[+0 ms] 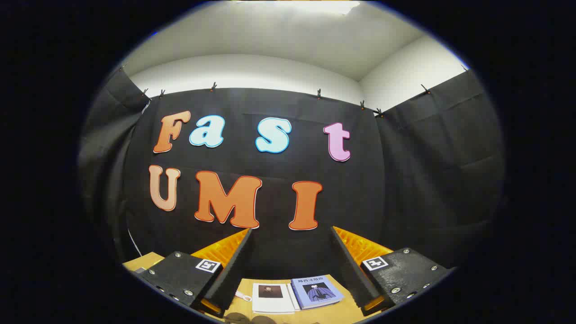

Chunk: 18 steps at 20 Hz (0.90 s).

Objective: Open the storage box then place both shoes into the box .Put the left shoe in first, then the right shoe, with the right side of both shoes facing outward in a uniform manner.

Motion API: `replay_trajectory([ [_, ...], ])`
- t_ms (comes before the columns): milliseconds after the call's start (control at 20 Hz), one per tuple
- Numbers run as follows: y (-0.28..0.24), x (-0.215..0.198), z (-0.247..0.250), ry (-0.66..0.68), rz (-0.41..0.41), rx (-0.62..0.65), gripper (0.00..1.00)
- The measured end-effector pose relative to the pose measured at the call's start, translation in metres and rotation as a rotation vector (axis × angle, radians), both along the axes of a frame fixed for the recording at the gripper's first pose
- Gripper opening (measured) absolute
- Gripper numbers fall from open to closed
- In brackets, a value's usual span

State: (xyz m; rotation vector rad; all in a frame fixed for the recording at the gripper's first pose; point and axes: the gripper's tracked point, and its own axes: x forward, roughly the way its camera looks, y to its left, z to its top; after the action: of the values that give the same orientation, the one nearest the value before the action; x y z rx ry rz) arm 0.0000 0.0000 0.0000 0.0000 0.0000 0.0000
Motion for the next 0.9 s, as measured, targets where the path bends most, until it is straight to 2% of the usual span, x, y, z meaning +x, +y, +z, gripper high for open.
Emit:
replay_trajectory([
  [900, 0.027, -0.004, -0.002, 0.032, 0.081, 0.036, 0.99],
])
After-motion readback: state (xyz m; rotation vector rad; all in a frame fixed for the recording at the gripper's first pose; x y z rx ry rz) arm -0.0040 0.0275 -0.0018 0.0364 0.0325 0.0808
